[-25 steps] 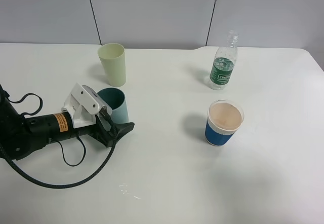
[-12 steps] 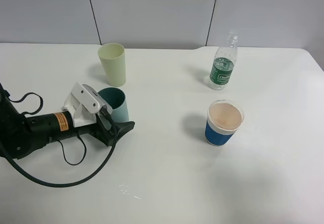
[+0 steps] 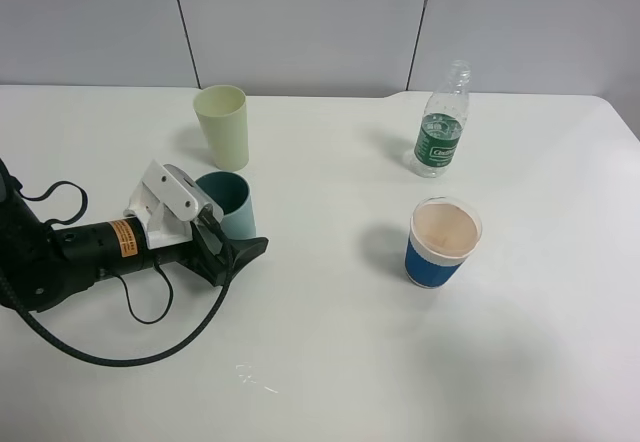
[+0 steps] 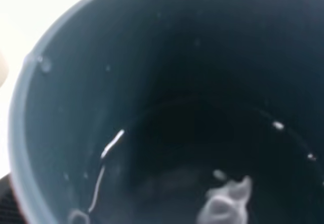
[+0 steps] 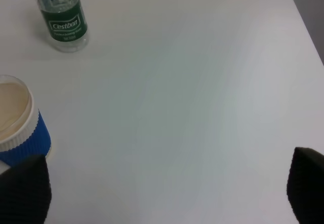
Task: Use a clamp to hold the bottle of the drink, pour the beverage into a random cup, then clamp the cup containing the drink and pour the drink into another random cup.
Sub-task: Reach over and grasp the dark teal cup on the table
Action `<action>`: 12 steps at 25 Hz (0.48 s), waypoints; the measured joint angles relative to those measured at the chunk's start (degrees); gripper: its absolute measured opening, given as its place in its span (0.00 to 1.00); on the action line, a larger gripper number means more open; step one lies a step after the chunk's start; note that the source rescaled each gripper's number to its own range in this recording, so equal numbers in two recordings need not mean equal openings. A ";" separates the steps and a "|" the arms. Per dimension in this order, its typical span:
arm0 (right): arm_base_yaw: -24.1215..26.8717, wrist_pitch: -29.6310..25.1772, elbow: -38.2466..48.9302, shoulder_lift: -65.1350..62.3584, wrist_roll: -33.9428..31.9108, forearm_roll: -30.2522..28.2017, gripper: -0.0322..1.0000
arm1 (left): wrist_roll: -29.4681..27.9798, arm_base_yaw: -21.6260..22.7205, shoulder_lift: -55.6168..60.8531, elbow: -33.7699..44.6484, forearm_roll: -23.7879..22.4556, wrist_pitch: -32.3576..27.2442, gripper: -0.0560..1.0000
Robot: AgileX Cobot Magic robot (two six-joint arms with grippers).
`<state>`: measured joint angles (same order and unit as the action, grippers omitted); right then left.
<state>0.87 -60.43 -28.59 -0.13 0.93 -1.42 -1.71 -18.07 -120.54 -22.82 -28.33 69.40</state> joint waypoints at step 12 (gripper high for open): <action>0.00 0.00 0.00 0.00 0.00 0.00 0.85 | -0.22 0.00 0.00 0.00 -0.65 0.00 0.15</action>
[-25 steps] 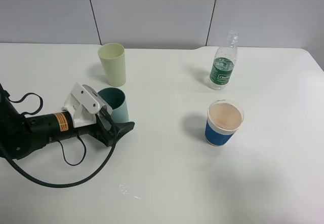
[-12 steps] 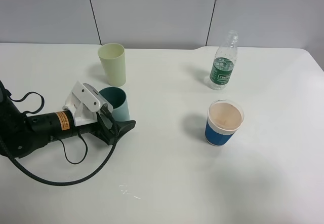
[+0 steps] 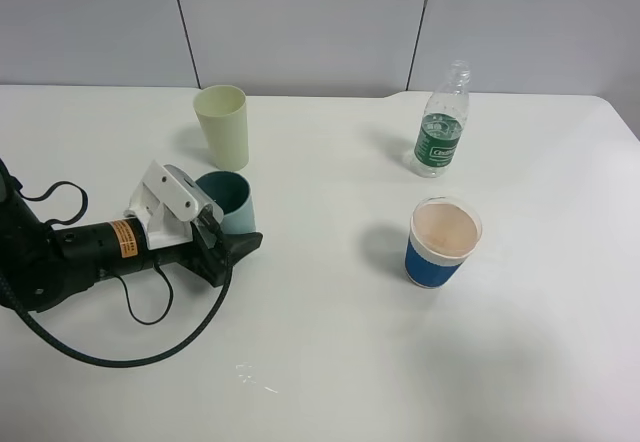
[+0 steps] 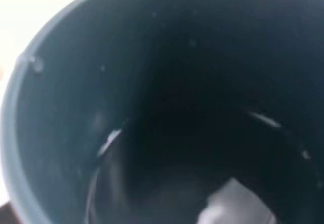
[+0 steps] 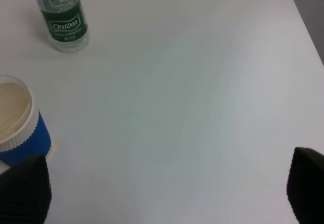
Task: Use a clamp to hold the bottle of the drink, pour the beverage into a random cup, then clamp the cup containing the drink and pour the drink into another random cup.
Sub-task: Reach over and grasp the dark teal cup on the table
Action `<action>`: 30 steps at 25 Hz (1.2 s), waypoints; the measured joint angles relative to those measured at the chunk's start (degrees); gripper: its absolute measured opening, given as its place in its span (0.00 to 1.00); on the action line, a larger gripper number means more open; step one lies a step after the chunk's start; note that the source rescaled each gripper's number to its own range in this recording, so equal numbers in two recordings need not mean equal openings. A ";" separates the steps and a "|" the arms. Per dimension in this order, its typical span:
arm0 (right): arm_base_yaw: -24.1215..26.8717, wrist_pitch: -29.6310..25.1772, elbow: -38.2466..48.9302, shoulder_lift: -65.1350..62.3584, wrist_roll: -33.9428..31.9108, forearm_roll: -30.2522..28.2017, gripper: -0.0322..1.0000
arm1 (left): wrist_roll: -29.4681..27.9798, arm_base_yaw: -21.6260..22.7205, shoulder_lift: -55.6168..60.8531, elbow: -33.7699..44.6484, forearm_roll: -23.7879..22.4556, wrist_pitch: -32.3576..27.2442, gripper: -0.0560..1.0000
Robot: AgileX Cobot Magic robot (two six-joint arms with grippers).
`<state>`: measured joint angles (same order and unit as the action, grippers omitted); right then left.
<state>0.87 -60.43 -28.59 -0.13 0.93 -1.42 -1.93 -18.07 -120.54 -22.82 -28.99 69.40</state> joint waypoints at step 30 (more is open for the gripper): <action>0.00 0.00 0.00 0.00 0.00 0.00 0.85 | 0.00 0.00 -0.02 -0.26 -0.62 -0.05 0.06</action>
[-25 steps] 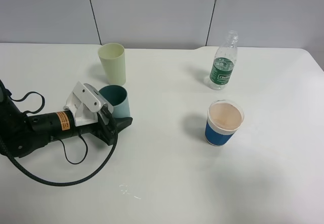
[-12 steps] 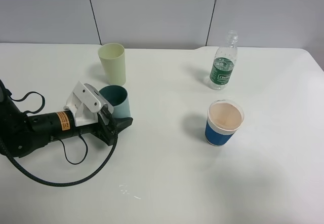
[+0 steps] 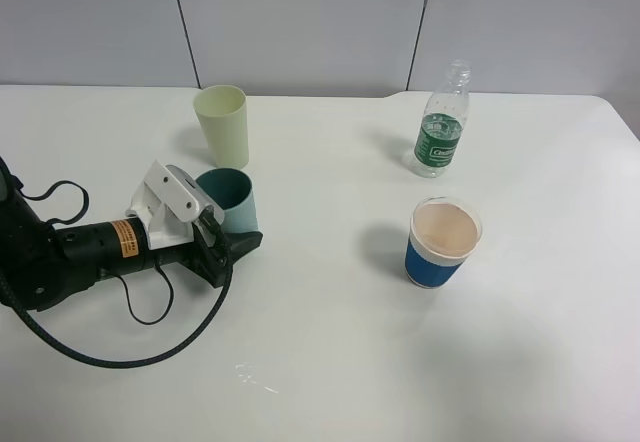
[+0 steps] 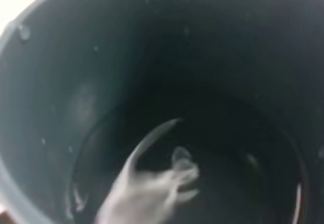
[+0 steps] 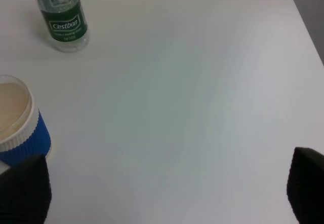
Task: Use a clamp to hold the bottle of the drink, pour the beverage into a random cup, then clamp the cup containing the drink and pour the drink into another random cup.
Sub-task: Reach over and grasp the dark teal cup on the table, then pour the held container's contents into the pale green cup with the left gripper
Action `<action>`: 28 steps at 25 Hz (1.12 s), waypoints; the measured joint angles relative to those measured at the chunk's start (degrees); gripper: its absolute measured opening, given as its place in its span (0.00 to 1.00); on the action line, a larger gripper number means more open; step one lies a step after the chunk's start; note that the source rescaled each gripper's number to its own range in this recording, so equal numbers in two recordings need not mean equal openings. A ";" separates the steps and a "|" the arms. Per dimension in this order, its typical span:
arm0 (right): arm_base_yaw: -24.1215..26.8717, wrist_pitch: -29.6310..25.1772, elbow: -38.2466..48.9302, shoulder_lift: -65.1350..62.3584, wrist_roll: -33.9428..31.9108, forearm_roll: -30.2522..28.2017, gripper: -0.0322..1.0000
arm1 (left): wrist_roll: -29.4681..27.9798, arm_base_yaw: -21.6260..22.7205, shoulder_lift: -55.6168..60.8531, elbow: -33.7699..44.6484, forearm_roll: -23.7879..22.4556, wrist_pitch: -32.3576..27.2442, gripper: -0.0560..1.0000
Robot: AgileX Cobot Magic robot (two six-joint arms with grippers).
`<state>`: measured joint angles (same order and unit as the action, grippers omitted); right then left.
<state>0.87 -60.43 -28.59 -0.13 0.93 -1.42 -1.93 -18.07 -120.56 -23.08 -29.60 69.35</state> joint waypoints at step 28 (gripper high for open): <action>0.00 0.00 0.00 0.00 0.00 0.00 0.85 | -5.13 -0.11 16.15 2.71 11.98 -4.10 0.06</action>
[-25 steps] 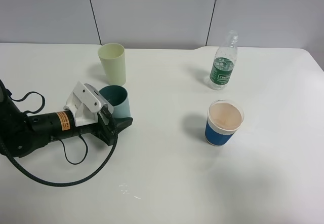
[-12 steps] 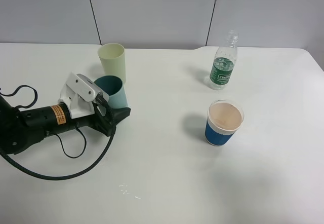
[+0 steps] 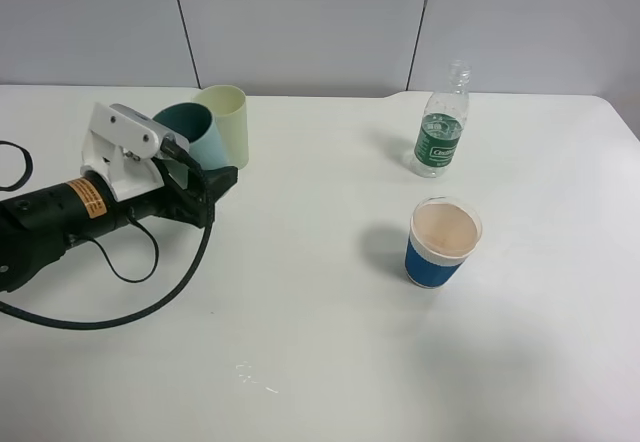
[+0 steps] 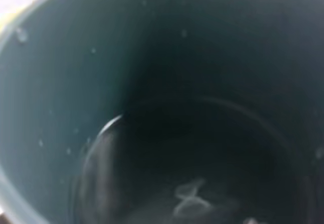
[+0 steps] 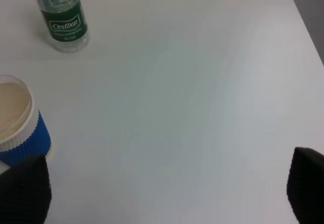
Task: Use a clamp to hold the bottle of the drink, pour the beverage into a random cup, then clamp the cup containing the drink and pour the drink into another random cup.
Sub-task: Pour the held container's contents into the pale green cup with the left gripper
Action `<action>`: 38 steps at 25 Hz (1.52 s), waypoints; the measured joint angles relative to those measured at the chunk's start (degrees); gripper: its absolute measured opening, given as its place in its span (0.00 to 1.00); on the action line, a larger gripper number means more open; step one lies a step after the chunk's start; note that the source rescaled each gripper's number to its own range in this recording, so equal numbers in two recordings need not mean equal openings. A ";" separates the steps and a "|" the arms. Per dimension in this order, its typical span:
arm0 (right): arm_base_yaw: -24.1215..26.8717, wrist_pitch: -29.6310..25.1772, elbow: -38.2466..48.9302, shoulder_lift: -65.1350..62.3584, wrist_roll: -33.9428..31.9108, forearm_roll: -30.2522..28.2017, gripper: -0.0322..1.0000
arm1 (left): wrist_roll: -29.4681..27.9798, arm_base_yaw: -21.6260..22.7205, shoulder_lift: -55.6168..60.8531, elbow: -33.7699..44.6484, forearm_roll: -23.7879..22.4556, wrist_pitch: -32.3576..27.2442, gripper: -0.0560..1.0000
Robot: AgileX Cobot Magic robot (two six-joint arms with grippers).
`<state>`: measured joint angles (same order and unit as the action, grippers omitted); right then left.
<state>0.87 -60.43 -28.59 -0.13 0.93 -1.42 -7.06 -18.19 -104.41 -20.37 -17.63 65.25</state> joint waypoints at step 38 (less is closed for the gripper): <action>0.00 0.00 0.00 0.00 0.00 0.00 0.85 | 11.77 7.89 7.70 -17.13 6.76 -38.47 0.06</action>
<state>0.87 -60.43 -28.59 -0.13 0.93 -1.42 4.71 -10.30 -96.71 -37.49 -10.87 26.78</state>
